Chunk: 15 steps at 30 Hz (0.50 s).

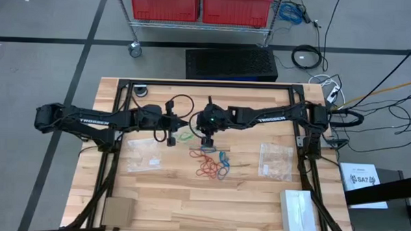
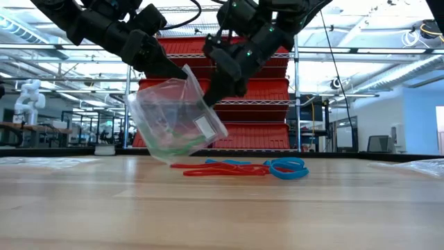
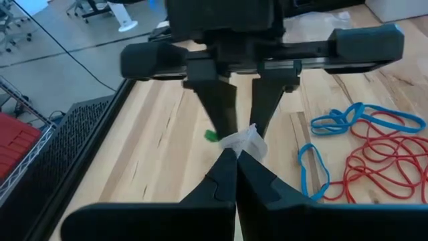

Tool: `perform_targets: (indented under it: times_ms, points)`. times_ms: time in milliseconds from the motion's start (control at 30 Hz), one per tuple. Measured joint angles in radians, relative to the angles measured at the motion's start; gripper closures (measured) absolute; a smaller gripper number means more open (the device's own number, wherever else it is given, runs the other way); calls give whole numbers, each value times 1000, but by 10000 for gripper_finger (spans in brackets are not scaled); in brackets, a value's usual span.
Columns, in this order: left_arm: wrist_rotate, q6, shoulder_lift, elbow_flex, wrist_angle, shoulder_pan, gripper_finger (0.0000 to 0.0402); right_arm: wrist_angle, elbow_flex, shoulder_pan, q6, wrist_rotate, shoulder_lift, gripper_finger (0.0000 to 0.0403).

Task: Sort rubber bands
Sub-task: Put the green rubber band into the top transparent zip bag, then close the top transparent zip bag

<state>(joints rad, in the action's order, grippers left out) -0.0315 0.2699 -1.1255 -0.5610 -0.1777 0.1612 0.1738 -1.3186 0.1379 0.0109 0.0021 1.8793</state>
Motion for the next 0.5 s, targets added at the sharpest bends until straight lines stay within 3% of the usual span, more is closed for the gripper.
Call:
perform_targets:
  times_ms: [333,500]
  points:
    - [0,-2,0,0,0,0,401,-58,0,-31,0,3,-4,258]
    - [-29,-3,0,0,0,0,401,-49,0,-57,32,3,-15,234]
